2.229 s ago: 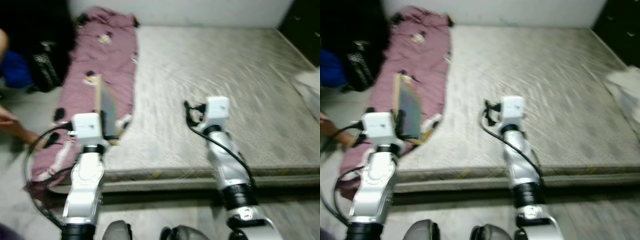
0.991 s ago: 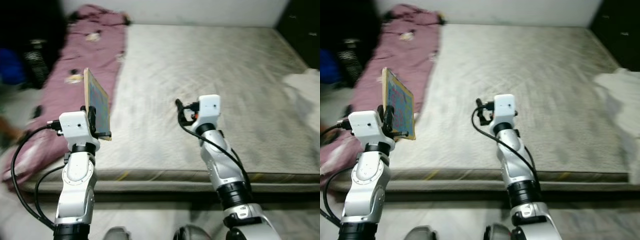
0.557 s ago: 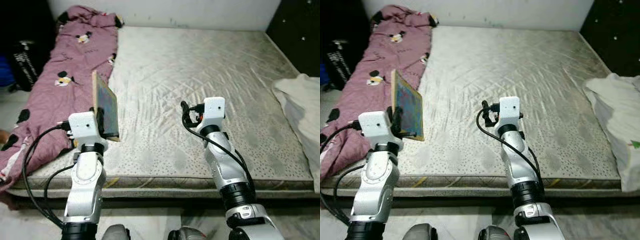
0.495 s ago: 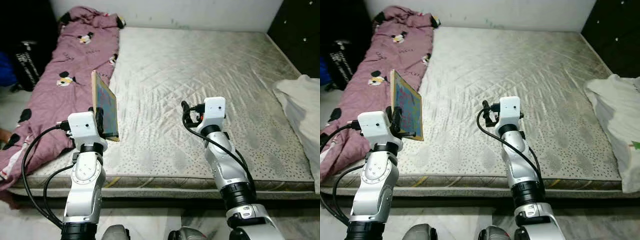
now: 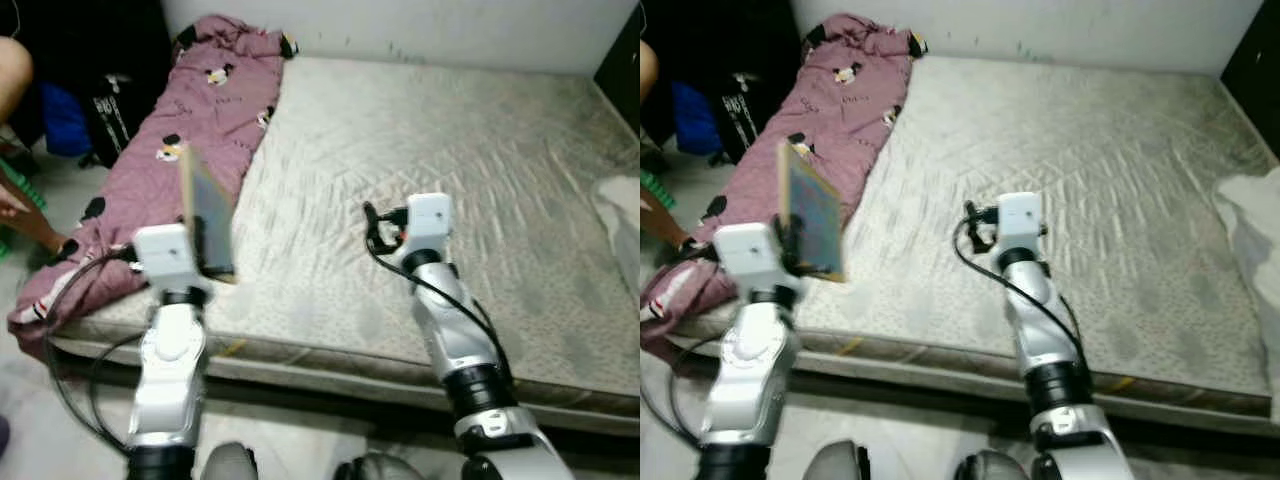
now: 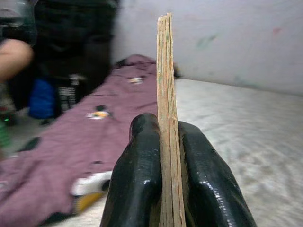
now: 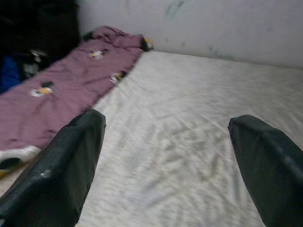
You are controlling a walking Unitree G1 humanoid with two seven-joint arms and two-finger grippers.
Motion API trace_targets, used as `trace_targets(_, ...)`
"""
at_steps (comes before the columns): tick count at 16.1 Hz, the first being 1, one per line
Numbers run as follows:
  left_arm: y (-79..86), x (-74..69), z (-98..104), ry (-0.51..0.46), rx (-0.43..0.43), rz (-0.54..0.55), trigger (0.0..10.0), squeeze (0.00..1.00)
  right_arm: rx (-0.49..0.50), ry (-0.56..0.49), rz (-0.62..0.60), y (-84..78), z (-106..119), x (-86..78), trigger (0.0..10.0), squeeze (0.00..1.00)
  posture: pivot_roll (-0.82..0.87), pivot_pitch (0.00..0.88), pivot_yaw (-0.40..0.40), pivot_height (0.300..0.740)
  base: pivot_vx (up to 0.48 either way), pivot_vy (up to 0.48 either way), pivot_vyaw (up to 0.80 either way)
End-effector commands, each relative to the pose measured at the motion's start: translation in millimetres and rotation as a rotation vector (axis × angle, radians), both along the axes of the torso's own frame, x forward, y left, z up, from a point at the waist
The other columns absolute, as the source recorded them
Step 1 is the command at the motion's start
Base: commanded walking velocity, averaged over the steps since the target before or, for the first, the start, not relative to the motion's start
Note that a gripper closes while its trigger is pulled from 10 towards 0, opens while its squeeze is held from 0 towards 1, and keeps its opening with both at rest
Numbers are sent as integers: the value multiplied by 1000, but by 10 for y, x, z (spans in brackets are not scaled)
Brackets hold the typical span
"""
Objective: Clean up the room
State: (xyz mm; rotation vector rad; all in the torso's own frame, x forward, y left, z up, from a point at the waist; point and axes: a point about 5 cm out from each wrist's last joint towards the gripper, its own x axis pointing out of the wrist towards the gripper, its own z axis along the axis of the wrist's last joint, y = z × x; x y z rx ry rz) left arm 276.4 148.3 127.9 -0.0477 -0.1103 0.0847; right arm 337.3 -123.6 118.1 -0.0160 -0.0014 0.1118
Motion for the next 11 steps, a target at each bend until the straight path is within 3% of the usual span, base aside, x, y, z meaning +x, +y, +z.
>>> trace_targets(1, 24, 19, 98, -43, 17, -1, 10000, 0, 5, -7, 10, 34, 23, 19, 10000, 0, 70, 52, -20, 740, 0, -315, 0)
trace_targets(11, 13, 18, 105, -46, 15, -2, 10000, 0, 4, -2, 15, 44, 9, 12, 10000, 0, 69, 54, -22, 740, 0, -317, 0)
